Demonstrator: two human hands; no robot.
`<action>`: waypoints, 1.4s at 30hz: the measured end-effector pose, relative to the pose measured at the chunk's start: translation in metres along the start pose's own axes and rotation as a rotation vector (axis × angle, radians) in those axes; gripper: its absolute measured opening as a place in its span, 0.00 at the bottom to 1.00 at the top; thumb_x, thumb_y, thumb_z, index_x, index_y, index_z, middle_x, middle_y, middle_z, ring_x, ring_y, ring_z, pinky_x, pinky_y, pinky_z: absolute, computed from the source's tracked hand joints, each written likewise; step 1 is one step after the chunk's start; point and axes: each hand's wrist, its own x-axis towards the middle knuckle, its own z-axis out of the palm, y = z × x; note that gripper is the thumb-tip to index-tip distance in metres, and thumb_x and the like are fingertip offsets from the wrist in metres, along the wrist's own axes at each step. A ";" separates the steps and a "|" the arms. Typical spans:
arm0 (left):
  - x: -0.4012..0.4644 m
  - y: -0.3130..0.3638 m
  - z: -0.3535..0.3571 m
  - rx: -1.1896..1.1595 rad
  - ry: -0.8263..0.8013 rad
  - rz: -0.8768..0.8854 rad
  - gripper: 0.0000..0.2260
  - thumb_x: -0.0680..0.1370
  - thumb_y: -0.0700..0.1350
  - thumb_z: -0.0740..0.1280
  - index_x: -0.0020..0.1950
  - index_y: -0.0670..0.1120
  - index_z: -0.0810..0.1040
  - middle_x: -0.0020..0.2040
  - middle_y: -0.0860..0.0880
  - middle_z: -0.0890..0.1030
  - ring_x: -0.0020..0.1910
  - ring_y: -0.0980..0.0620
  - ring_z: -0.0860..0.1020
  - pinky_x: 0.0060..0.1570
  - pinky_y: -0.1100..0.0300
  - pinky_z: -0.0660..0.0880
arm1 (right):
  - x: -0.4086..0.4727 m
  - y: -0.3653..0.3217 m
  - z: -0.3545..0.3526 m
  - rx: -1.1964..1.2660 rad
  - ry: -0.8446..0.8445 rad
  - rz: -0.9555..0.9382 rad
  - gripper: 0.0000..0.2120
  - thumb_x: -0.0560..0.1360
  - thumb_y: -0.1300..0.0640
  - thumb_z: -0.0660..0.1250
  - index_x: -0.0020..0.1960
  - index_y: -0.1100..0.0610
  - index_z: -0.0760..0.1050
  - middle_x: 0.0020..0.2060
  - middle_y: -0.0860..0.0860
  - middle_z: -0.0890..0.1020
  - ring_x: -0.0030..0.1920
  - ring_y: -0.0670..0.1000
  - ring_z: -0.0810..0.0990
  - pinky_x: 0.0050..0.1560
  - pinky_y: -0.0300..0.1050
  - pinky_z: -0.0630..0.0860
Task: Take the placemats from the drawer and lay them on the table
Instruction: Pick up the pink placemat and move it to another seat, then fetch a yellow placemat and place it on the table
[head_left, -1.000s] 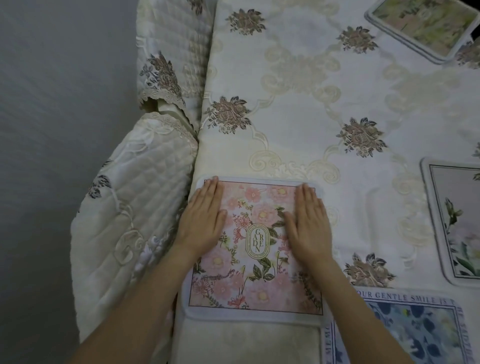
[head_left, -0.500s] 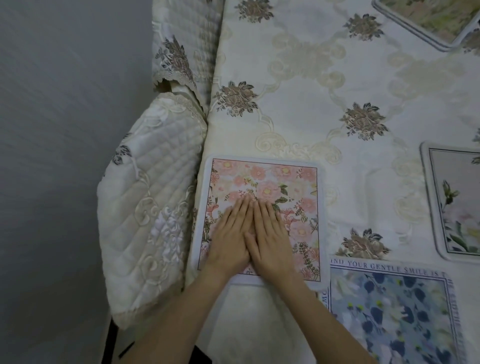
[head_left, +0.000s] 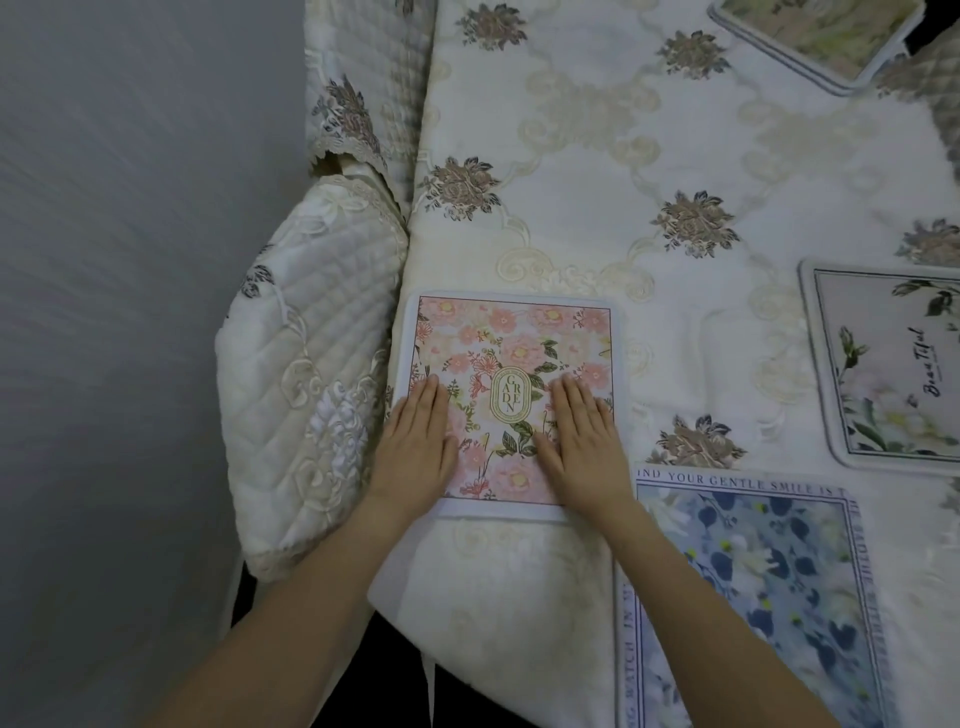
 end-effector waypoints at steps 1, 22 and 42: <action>0.001 0.004 -0.006 -0.003 -0.001 -0.011 0.27 0.80 0.50 0.48 0.75 0.36 0.61 0.75 0.39 0.62 0.75 0.43 0.61 0.73 0.48 0.60 | 0.001 -0.001 -0.005 0.039 -0.010 0.005 0.34 0.78 0.39 0.41 0.79 0.55 0.46 0.78 0.48 0.46 0.78 0.47 0.42 0.76 0.45 0.37; -0.206 0.059 -0.135 -0.273 0.177 0.602 0.19 0.80 0.49 0.54 0.62 0.40 0.76 0.57 0.45 0.80 0.56 0.45 0.76 0.55 0.52 0.73 | -0.294 -0.142 -0.073 0.313 0.703 0.447 0.17 0.78 0.53 0.60 0.63 0.57 0.76 0.58 0.51 0.79 0.60 0.52 0.75 0.61 0.47 0.70; -0.359 0.309 -0.020 -0.009 -0.041 1.116 0.21 0.79 0.52 0.54 0.70 0.49 0.72 0.69 0.45 0.73 0.69 0.42 0.69 0.69 0.43 0.62 | -0.655 -0.044 -0.002 0.203 0.786 0.976 0.24 0.79 0.47 0.54 0.69 0.57 0.72 0.66 0.52 0.76 0.70 0.53 0.69 0.70 0.57 0.65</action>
